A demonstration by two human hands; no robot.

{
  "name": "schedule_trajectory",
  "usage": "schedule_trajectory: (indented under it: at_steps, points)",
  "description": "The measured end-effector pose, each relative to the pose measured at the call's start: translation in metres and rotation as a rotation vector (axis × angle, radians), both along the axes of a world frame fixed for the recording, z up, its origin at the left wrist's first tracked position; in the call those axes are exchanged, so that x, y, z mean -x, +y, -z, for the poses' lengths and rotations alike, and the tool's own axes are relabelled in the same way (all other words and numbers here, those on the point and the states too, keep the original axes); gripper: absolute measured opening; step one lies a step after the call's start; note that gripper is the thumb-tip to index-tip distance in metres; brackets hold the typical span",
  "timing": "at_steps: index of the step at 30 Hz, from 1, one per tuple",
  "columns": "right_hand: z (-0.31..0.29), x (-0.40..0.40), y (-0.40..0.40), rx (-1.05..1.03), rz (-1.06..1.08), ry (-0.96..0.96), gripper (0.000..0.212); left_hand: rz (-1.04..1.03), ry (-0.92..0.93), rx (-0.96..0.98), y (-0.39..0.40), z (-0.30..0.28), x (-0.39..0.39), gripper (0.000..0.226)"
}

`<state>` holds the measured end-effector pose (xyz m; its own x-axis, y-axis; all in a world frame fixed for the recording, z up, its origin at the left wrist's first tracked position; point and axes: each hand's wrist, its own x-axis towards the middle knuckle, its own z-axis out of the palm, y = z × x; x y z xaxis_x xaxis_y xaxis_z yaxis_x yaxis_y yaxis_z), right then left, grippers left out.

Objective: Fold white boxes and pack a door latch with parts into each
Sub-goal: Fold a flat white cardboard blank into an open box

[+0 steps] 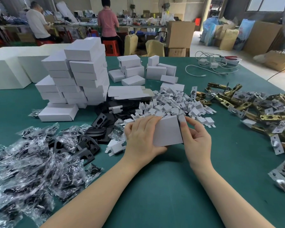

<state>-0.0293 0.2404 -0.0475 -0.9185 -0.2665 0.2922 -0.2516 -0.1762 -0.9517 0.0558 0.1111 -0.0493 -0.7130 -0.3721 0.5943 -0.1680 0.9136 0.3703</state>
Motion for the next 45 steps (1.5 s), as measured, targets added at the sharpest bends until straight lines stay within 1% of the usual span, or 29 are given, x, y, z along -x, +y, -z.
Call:
schedule_trajectory:
  at_steps: [4,8,11,15,18,22,26,30,34,36,40,42,45]
  points:
    - [0.0,-0.001,0.0,0.031,0.008,-0.022,0.012,-0.008,0.036,0.023,0.002,0.001,0.0,0.087]
    - [0.0,-0.001,0.0,0.043,-0.025,-0.025,0.02,-0.029,0.036,0.022,0.002,0.001,0.001,0.083]
    - [0.0,-0.003,0.0,0.032,-0.024,0.015,0.02,-0.032,0.021,0.014,0.002,0.001,0.001,0.082]
    - [0.001,-0.008,0.0,-0.034,-0.057,0.092,0.027,-0.037,0.027,-0.039,0.003,0.0,0.0,0.083]
    - [0.003,-0.009,-0.001,-0.063,-0.057,0.121,0.032,-0.039,0.029,-0.034,0.002,-0.001,-0.001,0.083]
    - [0.004,-0.007,0.0,-0.077,-0.044,0.152,0.03,-0.049,0.04,-0.03,0.003,-0.001,-0.001,0.081]
    - [0.003,-0.007,0.001,-0.163,-0.137,0.189,0.031,-0.067,0.043,-0.059,0.004,-0.001,-0.001,0.082]
    - [0.002,-0.008,-0.002,-0.273,-0.308,0.199,0.047,-0.088,0.028,-0.056,-0.001,0.002,-0.001,0.089]
    - [0.001,-0.006,0.001,-0.302,-0.439,0.177,0.053,-0.1,0.031,-0.054,-0.004,0.002,-0.002,0.087]
    - [-0.001,-0.006,0.002,-0.343,-0.464,0.168,0.056,-0.106,0.035,-0.048,-0.004,0.003,-0.001,0.087]
    - [0.003,-0.005,0.0,-0.339,-0.29,0.196,0.056,-0.099,0.009,-0.035,0.001,0.001,0.001,0.085]
    - [0.006,-0.003,-0.002,-0.31,-0.243,0.156,0.053,-0.065,-0.027,-0.037,0.003,0.002,0.002,0.09]
    - [0.008,0.004,-0.001,-0.252,-0.095,0.088,0.044,-0.004,0.015,-0.061,0.0,0.004,0.003,0.088]
